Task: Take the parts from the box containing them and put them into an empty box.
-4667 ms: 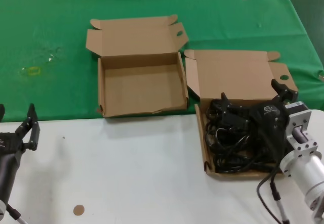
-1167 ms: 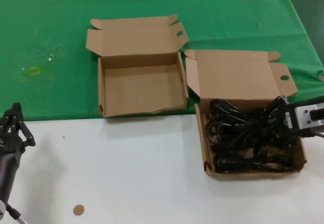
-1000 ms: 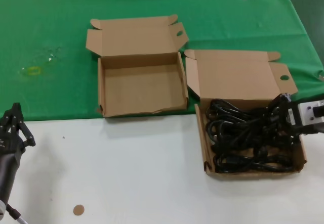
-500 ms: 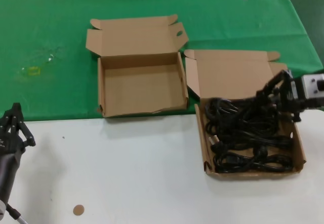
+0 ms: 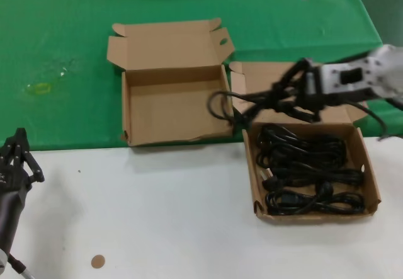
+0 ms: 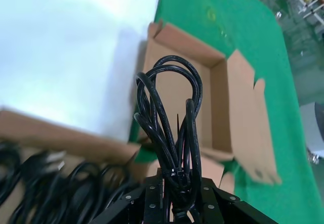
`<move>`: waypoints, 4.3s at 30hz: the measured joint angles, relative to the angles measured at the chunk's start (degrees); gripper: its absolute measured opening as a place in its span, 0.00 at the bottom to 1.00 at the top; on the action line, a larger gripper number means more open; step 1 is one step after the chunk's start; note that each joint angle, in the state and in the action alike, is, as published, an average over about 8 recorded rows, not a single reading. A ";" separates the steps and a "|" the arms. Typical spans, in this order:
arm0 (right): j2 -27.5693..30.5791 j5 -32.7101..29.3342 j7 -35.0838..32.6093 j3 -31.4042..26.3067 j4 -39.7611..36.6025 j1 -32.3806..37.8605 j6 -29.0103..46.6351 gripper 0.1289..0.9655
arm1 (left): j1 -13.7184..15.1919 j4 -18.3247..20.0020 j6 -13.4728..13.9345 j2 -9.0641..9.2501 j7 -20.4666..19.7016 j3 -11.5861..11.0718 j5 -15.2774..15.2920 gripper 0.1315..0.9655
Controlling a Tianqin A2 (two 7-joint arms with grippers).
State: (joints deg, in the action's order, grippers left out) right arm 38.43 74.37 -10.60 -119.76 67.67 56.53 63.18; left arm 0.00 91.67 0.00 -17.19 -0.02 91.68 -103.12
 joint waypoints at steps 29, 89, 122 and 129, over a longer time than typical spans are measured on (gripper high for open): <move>-26.77 -7.55 -0.63 -8.07 -24.48 13.47 -10.23 0.13 | 0.00 0.00 0.00 0.00 0.00 0.00 0.00 0.01; -27.44 -6.46 -2.61 -7.12 -27.51 11.75 -15.43 0.78 | 0.00 0.00 0.00 0.00 0.00 0.00 0.00 0.05; -24.71 9.03 3.20 8.35 -4.87 -18.31 -36.44 1.00 | 0.00 0.00 0.00 0.00 0.01 0.00 -0.01 0.59; -24.10 12.46 4.49 11.80 0.15 -25.02 -41.09 1.00 | 0.00 0.00 0.00 0.00 0.02 0.00 -0.01 0.76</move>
State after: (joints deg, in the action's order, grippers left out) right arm 14.33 86.84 -6.11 -107.95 67.82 31.52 22.09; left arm 0.00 91.67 0.00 -17.19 0.00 91.68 -103.12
